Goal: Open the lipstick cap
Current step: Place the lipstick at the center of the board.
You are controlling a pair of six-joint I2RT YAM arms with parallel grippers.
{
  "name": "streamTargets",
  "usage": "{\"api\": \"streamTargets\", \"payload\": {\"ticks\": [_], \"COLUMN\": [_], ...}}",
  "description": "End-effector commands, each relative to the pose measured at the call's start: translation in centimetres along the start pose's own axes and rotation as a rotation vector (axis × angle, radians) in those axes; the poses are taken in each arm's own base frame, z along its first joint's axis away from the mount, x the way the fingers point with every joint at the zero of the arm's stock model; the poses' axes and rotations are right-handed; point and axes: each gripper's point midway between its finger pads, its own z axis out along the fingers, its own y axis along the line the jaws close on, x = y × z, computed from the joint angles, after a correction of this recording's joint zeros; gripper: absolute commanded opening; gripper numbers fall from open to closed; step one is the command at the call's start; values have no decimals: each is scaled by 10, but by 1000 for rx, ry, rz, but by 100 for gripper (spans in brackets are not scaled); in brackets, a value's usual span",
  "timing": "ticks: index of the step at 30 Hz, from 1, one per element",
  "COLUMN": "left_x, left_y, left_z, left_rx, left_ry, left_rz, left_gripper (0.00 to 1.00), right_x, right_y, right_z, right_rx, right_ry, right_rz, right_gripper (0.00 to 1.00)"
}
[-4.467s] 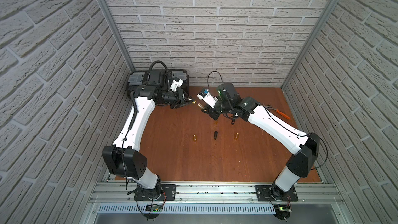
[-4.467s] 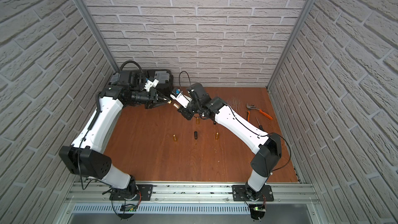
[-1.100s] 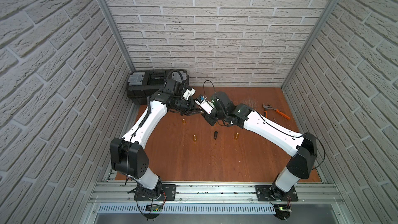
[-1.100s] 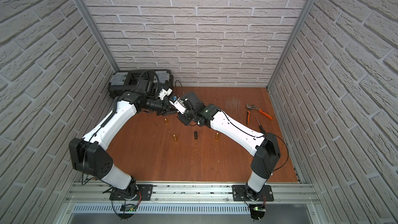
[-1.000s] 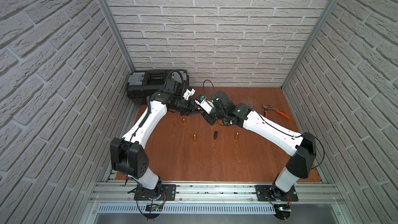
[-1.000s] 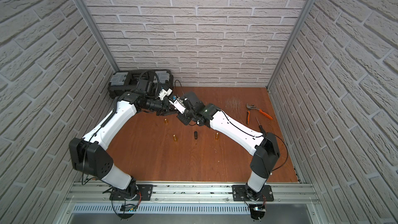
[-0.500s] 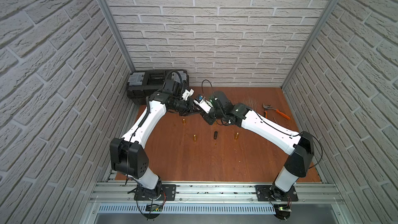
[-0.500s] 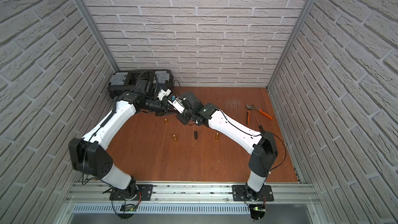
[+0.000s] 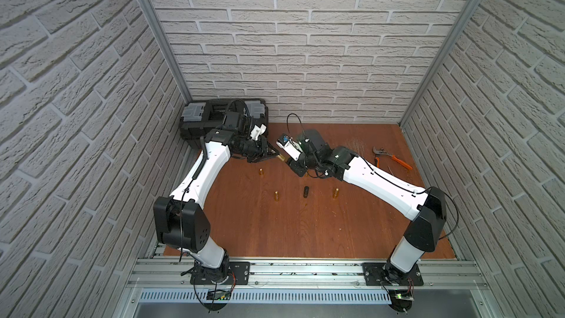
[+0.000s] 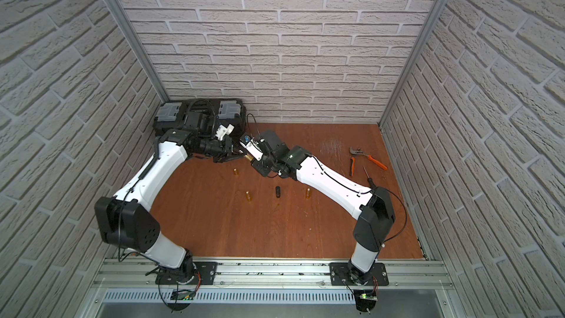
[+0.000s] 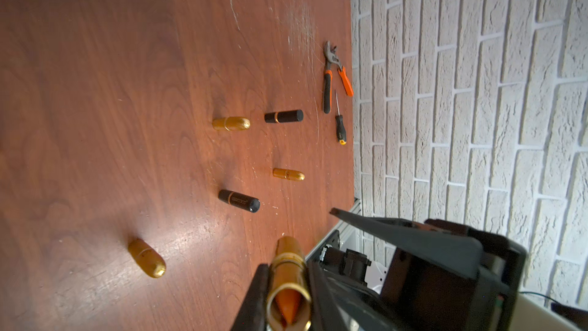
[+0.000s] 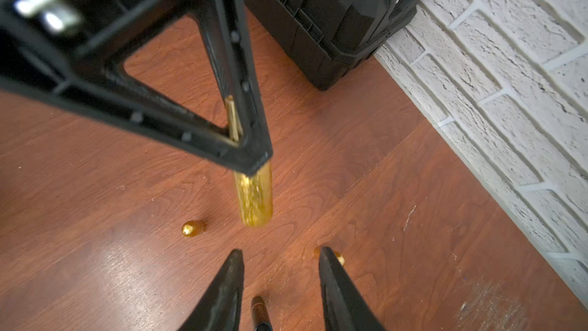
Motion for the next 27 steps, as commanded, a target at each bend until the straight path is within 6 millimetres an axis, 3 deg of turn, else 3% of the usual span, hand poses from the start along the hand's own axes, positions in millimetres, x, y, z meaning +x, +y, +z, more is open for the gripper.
{"api": "streamTargets", "payload": {"ticks": [1,6,16,22,27], "left_x": [-18,-28,-41,-34,-25], "left_y": [11,48,102,132,145], "left_z": [-6,24,92,112,124], "left_rx": [-102,-391,-705,-759,-772], "left_ry": [-62,-87,-101,-99,-71], "left_rz": [36,181,385,389,389], "left_gripper": [13,13,13,15,15], "right_x": [-13,-14,-1,8,12], "right_y": [-15,-21,-31,-32,-32], "right_z": [-35,-57,-76,-74,-71], "right_rx": [65,91,141,152,158], "right_ry": [-64,-105,-83,-56,-46], "right_rz": [-3,22,22,20,19], "right_gripper": [42,47,46,46,45]}}
